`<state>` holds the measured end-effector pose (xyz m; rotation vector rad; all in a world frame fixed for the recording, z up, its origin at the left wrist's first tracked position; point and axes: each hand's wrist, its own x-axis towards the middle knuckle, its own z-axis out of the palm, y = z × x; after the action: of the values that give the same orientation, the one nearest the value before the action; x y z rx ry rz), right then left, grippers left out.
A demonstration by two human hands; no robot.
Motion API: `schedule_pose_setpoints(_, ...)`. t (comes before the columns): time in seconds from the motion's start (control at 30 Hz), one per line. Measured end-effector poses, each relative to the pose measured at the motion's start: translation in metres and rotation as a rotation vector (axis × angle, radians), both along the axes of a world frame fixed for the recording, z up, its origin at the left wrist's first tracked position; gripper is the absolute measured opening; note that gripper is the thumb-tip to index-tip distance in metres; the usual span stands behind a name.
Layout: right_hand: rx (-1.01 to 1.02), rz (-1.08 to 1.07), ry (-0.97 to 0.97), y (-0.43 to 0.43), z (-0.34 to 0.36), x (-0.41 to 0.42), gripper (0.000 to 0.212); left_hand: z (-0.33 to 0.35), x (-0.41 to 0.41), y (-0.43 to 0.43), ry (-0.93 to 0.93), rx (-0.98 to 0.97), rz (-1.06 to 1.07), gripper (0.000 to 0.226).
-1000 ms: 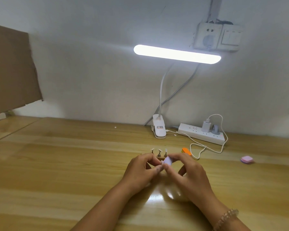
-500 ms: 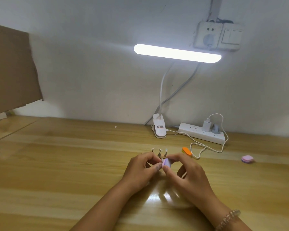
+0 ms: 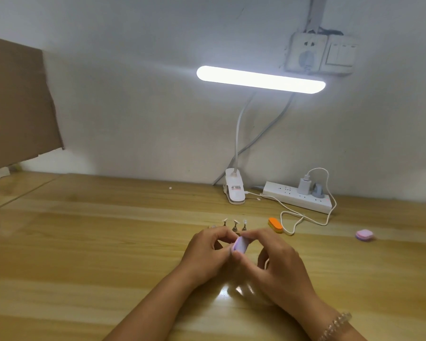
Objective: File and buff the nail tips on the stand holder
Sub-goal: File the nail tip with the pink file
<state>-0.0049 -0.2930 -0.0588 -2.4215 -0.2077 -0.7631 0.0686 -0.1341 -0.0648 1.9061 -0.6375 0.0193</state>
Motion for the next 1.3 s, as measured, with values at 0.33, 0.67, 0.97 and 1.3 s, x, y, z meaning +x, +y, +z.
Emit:
schedule_pose_setpoints(0.33, 0.021, -0.017, 0.012, -0.001, 0.004, 0.001, 0.026, 0.000, 0.000, 0.000, 0.028, 0.002, 0.010, 0.021)
schedule_pose_setpoints(0.67, 0.060, -0.088, 0.021, -0.005, 0.003, 0.005, 0.025, -0.001, 0.002, 0.000, -0.028, -0.015, -0.017, 0.023)
schedule_pose_setpoints(0.97, 0.065, -0.135, 0.015, -0.006, 0.004, 0.005, 0.026, -0.002, 0.003, -0.001, -0.023, -0.008, -0.026, 0.018)
schedule_pose_setpoints(1.3, -0.047, -0.141, 0.031, -0.003, 0.004, 0.001, 0.033, -0.001, 0.001, -0.002, 0.097, -0.155, 0.007, 0.009)
